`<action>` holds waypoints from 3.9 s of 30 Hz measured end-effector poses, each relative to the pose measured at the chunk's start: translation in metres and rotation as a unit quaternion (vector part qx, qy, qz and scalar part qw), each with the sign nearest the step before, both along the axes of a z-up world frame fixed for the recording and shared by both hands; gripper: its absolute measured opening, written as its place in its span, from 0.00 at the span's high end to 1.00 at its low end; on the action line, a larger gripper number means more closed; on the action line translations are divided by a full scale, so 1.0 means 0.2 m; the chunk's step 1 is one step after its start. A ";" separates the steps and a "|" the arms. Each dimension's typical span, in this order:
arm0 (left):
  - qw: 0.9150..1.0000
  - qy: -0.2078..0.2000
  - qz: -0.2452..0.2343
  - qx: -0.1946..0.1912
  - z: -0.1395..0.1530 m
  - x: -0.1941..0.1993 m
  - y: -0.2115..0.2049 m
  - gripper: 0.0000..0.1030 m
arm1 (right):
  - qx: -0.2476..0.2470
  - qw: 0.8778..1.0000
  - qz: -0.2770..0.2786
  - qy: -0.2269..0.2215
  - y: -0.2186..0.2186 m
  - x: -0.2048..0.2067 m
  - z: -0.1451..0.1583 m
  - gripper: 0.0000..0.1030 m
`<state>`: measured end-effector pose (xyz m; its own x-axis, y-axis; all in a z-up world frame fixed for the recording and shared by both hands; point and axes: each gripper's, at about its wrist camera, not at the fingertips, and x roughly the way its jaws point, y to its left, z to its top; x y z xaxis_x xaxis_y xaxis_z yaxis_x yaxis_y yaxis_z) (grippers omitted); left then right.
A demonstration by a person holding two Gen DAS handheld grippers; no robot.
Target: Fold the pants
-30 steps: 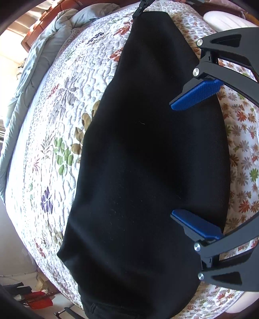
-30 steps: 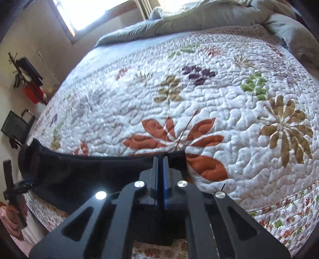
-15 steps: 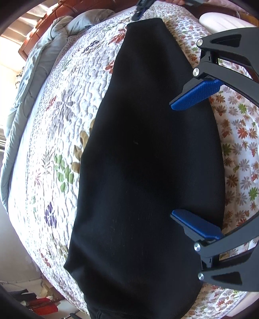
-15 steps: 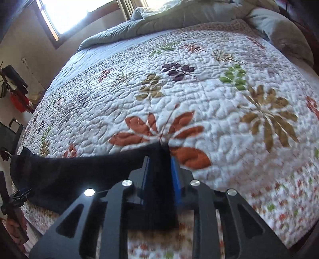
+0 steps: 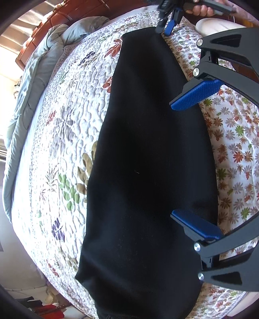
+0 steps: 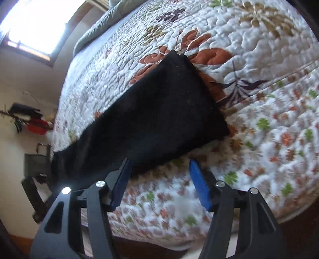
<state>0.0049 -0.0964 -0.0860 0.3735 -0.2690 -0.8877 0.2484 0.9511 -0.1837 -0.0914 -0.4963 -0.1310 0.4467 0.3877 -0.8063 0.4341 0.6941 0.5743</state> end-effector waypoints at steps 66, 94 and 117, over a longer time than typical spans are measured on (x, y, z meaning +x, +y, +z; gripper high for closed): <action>0.990 -0.017 0.137 -0.039 0.13 0.02 0.92 0.04 | -0.200 0.948 0.210 -0.130 1.37 0.63 0.50 0.87; 0.988 0.051 0.109 -0.095 0.02 0.07 0.76 0.04 | -0.058 0.951 0.273 -0.131 1.46 0.47 0.34 0.45; 0.975 0.047 0.184 -0.115 -0.03 0.13 0.79 0.80 | -0.075 0.976 0.158 -0.127 0.93 0.36 0.29 0.44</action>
<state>0.0313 0.0624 -0.0910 0.4019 -0.3288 -0.8546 -0.1298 0.9034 -0.4086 -0.0199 -0.3094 -0.0740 0.5164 0.4246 -0.7437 0.0424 0.8547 0.5174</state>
